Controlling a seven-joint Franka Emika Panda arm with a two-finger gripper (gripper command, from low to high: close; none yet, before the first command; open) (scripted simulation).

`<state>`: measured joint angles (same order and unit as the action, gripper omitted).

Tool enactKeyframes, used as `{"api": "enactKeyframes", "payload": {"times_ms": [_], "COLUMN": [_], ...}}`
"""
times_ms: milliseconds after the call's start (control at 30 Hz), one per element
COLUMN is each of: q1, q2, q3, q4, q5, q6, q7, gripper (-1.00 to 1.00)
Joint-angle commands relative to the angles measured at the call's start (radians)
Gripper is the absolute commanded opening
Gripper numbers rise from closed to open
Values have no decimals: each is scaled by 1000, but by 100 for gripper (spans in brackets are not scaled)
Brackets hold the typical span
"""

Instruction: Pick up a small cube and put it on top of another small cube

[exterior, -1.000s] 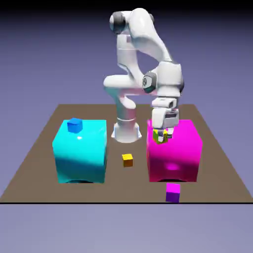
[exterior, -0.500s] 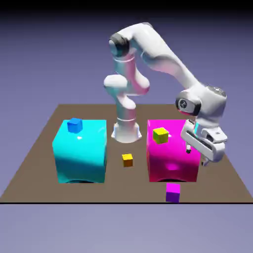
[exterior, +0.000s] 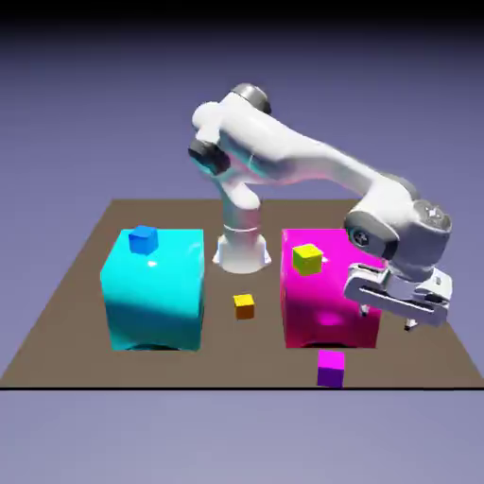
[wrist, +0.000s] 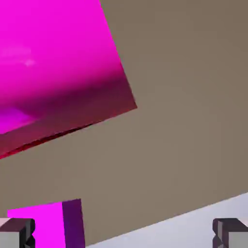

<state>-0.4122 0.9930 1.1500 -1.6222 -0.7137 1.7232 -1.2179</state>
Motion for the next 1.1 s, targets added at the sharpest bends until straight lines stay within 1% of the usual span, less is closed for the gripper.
{"api": "enactKeyframes", "payload": {"times_ms": [0,133,200,300,333,367,467,633,1067], "q1": [-34,-171,-183,-176,-176,-176,-174,-75,-59], "q2": [27,135,145,208,208,208,134,-48,-519], "q3": [-5,-26,-28,-97,-97,-97,-30,-76,-282], "q4": [-6,-29,-31,-101,-101,-101,-25,11,-179], "q5": [4,18,19,-47,-47,-47,9,-27,445], "q6": [0,-1,-1,116,116,116,-3,-26,-81], "q7": [-44,-217,-233,-207,-207,-207,-238,-303,-392], "gripper": [0,0,0,0,-100,-100,-100,-100,-100]}}
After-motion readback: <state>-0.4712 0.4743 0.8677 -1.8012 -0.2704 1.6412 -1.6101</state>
